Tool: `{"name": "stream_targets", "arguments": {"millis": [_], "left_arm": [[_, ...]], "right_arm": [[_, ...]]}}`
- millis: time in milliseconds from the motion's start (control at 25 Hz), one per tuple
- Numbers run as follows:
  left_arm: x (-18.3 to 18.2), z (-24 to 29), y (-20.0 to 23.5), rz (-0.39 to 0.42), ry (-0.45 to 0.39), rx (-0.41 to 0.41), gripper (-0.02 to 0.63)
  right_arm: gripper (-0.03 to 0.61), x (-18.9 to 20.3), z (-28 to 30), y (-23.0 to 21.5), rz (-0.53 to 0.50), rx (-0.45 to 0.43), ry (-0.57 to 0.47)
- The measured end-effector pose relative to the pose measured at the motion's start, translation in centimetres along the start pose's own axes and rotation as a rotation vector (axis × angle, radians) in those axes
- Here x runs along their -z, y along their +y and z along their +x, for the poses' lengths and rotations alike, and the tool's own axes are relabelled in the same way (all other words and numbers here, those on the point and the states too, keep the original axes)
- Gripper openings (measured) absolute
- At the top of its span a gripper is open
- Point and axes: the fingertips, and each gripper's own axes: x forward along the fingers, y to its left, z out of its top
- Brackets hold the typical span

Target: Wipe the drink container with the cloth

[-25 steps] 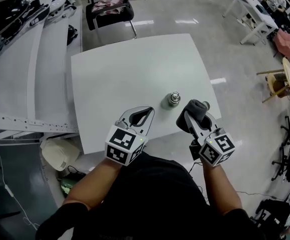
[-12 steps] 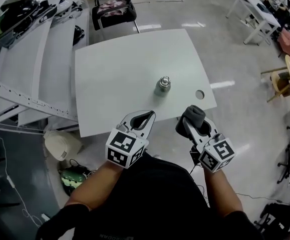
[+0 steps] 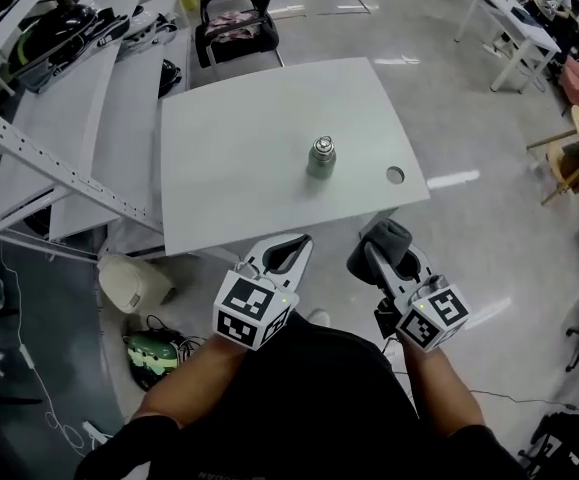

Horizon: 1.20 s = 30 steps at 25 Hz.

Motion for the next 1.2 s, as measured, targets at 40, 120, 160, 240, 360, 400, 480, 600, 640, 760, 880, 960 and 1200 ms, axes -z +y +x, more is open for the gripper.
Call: {"name": "stream_targets", "arguments": {"millis": [40, 120, 160, 240, 360, 400, 480, 600, 640, 760, 880, 960, 1200], "left_arm": [[0.3, -0.5, -0.1, 0.001, 0.002, -0.009, 0.017], [0.9, -1.2, -0.2, -0.001, 0.008, -0.027, 0.017], [1.2, -1.6, -0.3, -0.005, 0.011, -0.032, 0.017], [1.6, -2.1, -0.5, -0.017, 0.011, -0.035, 0.017], [1.4, -2.6, -0.5, -0.022, 0.002, -0.030, 0.017], [1.3, -2.8, -0.4, -0.017, -0.001, -0.027, 0.017], [1.1, -3.1, -0.2, -0.009, -0.005, -0.019, 0.017], [1.0, -3.8, -0.1, 0.002, -0.010, 0.002, 0.017], [1.0, -4.2, -0.1, 0.008, -0.009, 0.011, 0.017], [1.6, -5.4, 0.2, 0.021, 0.000, 0.030, 0.017], [2.3, -6.5, 0.9, 0.019, 0.014, 0.053, 0.017], [2.6, -7.2, 1.3, 0.023, 0.014, 0.068, 0.017], [2.8, -8.3, 2.5, 0.035, 0.008, 0.109, 0.017]], "right_arm": [[0.116, 0.3, -0.2, 0.3, 0.008, -0.006, 0.002], [0.115, 1.0, -0.5, 0.8, 0.015, -0.013, 0.010], [0.115, 1.3, -0.6, 1.0, 0.015, -0.013, 0.017], [0.115, 1.9, -1.1, 1.8, 0.010, -0.017, 0.028], [0.115, 2.2, -1.5, 3.0, -0.003, -0.018, 0.032], [0.115, 2.3, -1.5, 3.3, -0.006, -0.015, 0.035], [0.115, 3.0, -1.2, 4.0, -0.006, -0.001, 0.044], [0.115, 4.1, -0.8, 5.0, -0.009, 0.032, 0.063], [0.115, 4.3, -0.6, 5.4, -0.012, 0.042, 0.067], [0.115, 4.9, -0.2, 6.6, -0.021, 0.073, 0.074], [0.115, 5.1, 0.2, 7.8, -0.027, 0.105, 0.073], [0.115, 5.2, 0.5, 8.6, -0.037, 0.124, 0.069], [0.115, 6.0, 1.2, 10.2, -0.033, 0.179, 0.064]]}}
